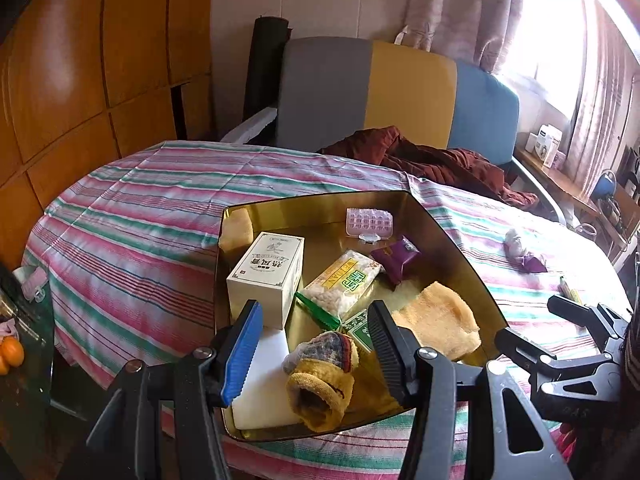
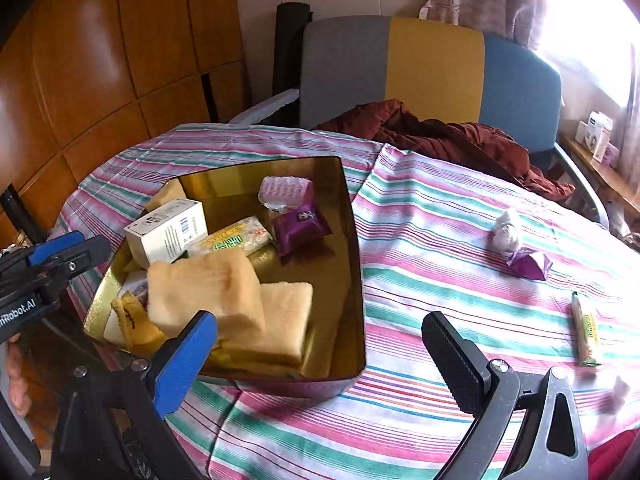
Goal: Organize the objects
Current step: 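Withdraw both open grippers from above the gold tray, then move both tools toward the cotton ball, purple packet and last WEIDAN bag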
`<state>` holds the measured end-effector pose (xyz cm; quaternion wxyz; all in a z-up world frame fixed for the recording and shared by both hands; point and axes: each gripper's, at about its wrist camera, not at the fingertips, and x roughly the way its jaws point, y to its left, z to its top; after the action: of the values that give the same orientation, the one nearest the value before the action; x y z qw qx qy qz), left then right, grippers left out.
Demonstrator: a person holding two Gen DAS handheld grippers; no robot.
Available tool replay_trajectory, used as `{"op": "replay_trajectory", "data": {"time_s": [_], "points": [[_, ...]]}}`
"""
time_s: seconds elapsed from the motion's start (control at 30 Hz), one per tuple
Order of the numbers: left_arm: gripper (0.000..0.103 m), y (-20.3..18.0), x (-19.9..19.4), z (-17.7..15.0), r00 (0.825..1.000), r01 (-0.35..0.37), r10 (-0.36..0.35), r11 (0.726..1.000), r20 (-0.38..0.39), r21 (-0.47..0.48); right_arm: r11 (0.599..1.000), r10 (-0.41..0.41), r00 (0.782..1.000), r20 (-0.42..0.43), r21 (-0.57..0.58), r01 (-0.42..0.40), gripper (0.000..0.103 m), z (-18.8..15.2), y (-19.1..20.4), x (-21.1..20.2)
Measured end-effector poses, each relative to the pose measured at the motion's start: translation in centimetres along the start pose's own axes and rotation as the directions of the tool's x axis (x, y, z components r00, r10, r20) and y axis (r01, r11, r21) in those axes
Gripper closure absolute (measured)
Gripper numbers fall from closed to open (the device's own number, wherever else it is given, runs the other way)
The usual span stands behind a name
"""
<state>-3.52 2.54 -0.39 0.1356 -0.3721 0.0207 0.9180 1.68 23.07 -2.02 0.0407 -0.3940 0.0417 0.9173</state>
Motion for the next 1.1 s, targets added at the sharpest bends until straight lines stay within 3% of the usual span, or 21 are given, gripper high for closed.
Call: {"op": "replay_trajectory", "data": {"time_s": [0.37, 0.63, 0.8, 0.97, 1.1], "points": [[0.048, -1.0, -1.0, 0.1, 1.000, 0.014, -0.015, 0.999, 0.023, 0.033, 0.997, -0.048, 0.999, -0.026, 0.063, 0.050, 0.000, -1.0, -3.7, -0.2], [0.047, -2.4, -1.7, 0.2, 0.996, 0.081, -0.083, 0.994, 0.034, 0.067, 0.982, -0.151, 0.987, -0.061, 0.110, 0.157, 0.000, -1.5, -8.1, -0.3], [0.047, -3.7, -1.6, 0.1, 0.993, 0.118, -0.120, 0.988, 0.015, 0.100, 0.959, -0.235, 0.969, -0.079, 0.144, 0.244, 0.000, -1.4, -13.0, -1.3], [0.047, -6.2, -1.7, 0.3, 0.985, 0.168, -0.170, 0.972, 0.000, 0.162, 0.892, -0.312, 0.945, -0.101, 0.313, 0.328, 0.000, -1.5, -21.5, -3.5], [0.047, -9.1, -1.8, 0.6, 0.974, 0.222, -0.225, 0.948, -0.017, 0.229, 0.771, -0.389, 0.912, -0.134, 0.494, 0.401, 0.000, -3.2, -28.7, -5.2]]}}
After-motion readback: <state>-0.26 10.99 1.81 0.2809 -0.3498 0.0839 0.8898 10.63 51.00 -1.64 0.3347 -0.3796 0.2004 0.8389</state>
